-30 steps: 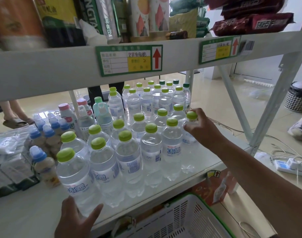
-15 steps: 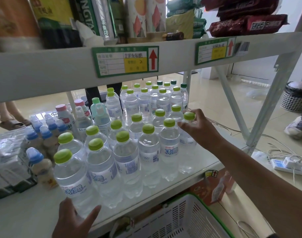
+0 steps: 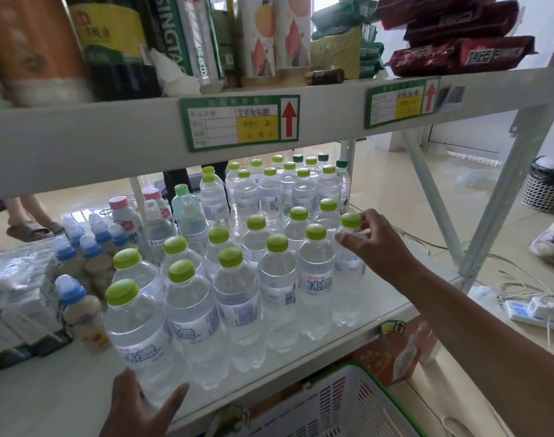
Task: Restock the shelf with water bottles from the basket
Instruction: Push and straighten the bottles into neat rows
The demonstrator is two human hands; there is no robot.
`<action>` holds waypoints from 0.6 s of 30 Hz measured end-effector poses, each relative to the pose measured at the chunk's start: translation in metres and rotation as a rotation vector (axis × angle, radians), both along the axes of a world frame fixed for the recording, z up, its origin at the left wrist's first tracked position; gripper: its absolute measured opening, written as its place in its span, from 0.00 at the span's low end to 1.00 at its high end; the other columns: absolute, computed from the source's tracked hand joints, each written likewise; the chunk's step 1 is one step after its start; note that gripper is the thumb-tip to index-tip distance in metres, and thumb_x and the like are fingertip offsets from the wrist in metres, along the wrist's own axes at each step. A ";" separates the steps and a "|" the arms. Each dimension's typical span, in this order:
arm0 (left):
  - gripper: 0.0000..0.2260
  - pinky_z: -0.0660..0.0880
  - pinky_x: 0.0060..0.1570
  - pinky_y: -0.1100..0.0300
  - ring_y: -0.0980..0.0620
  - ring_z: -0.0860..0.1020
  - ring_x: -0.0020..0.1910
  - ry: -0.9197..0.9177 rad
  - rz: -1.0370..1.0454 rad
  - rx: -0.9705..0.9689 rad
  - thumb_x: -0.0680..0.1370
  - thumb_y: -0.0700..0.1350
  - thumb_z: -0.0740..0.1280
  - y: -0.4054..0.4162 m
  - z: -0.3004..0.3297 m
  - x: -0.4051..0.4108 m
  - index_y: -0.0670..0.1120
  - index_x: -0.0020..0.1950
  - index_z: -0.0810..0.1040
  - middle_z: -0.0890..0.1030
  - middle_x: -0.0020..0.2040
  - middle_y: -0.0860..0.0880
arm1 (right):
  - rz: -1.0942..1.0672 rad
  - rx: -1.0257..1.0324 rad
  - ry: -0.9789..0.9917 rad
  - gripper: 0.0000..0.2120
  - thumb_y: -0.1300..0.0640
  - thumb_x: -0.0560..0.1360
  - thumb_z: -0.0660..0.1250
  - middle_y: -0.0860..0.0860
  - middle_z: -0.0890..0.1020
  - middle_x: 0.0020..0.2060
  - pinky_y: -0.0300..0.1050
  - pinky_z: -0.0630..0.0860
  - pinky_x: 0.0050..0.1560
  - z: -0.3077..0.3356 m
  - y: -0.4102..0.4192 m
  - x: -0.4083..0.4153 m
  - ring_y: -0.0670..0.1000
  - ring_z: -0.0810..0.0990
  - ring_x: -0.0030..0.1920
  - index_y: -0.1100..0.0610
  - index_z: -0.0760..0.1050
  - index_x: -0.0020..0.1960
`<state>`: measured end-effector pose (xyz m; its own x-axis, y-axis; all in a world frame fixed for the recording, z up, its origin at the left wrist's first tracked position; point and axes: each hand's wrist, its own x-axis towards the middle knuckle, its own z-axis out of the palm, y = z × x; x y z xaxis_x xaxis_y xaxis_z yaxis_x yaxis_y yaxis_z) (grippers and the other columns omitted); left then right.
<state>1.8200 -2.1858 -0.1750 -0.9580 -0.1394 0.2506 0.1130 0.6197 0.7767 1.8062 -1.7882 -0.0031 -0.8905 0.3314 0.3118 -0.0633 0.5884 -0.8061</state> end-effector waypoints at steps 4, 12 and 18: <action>0.42 0.78 0.53 0.53 0.48 0.79 0.50 -0.051 0.000 0.061 0.52 0.62 0.79 -0.008 -0.011 0.000 0.46 0.62 0.74 0.77 0.54 0.44 | 0.059 -0.076 -0.082 0.20 0.46 0.71 0.71 0.54 0.71 0.60 0.49 0.70 0.58 0.000 0.004 0.002 0.54 0.71 0.60 0.48 0.68 0.57; 0.45 0.74 0.50 0.64 0.58 0.77 0.44 0.016 0.073 0.134 0.49 0.65 0.70 0.012 0.008 0.013 0.41 0.59 0.72 0.73 0.53 0.44 | 0.171 -0.156 -0.208 0.29 0.58 0.68 0.73 0.51 0.75 0.59 0.42 0.75 0.48 -0.003 0.007 0.010 0.52 0.76 0.56 0.48 0.65 0.65; 0.43 0.76 0.49 0.52 0.43 0.77 0.46 0.045 0.096 0.057 0.48 0.64 0.70 0.013 0.005 0.014 0.42 0.57 0.71 0.73 0.52 0.44 | 0.117 -0.092 -0.197 0.32 0.52 0.66 0.74 0.50 0.77 0.59 0.48 0.75 0.54 -0.008 0.010 0.011 0.53 0.77 0.56 0.48 0.65 0.67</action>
